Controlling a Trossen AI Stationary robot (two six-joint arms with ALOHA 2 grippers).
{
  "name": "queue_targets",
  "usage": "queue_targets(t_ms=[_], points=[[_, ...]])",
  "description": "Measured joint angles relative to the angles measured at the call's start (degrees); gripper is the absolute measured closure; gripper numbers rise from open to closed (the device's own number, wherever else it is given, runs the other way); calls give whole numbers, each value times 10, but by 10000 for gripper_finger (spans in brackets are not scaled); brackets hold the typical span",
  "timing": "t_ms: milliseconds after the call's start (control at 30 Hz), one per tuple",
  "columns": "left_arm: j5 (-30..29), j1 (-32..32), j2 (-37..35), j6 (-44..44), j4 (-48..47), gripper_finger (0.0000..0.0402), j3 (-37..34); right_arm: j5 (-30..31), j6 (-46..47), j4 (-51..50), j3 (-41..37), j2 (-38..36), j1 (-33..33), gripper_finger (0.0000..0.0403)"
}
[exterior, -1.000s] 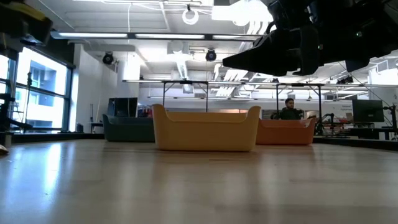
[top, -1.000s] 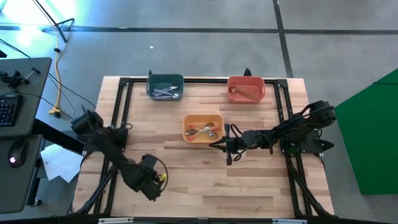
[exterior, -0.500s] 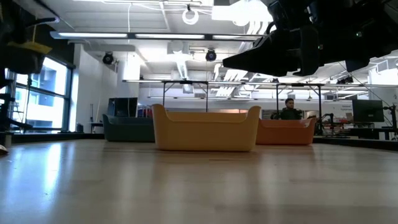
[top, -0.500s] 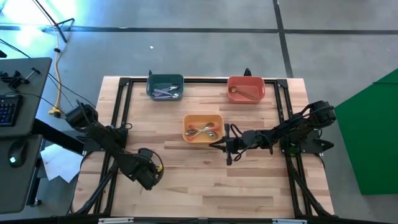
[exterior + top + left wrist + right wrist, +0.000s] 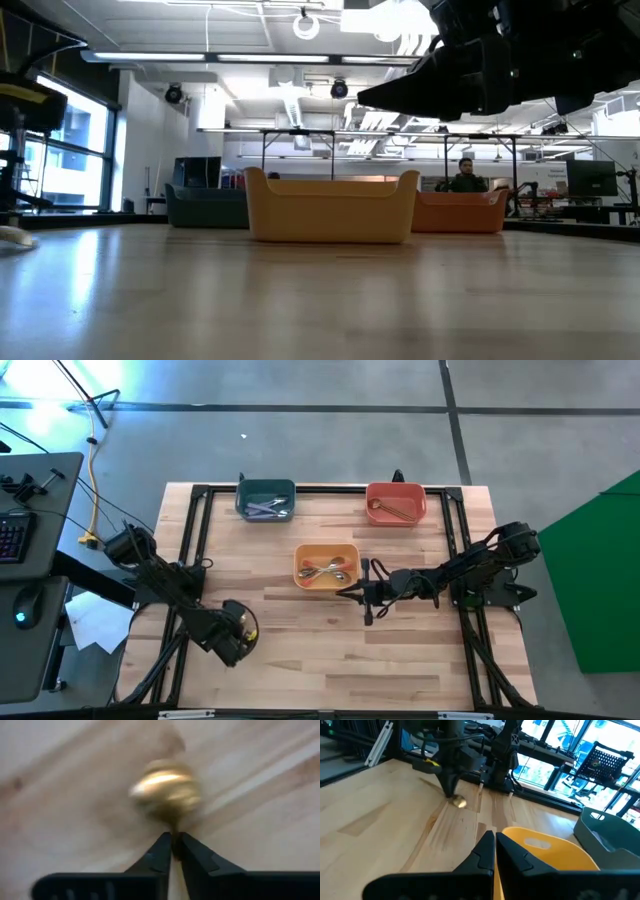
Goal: Sort silverware by color (type)
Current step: Put the gold spoon into the orange bin
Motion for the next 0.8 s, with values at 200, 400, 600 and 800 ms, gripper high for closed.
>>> queue_targets(t_ms=[200, 400, 600, 800], points=[[-119, 2, -23, 71, -12, 395, -3, 0, 16, 4, 0, 0, 1, 403], [-309, 25, -80, 160, -2, 398, -3, 0, 44, 11, 0, 0, 1, 403], [-443, 70, -129, 330, 72, 400, -2, 8, 90, 46, 11, 7, 1, 403], [-451, 141, -154, 583, 254, 401, -2, 21, 115, 46, 60, 56, 1, 402]])
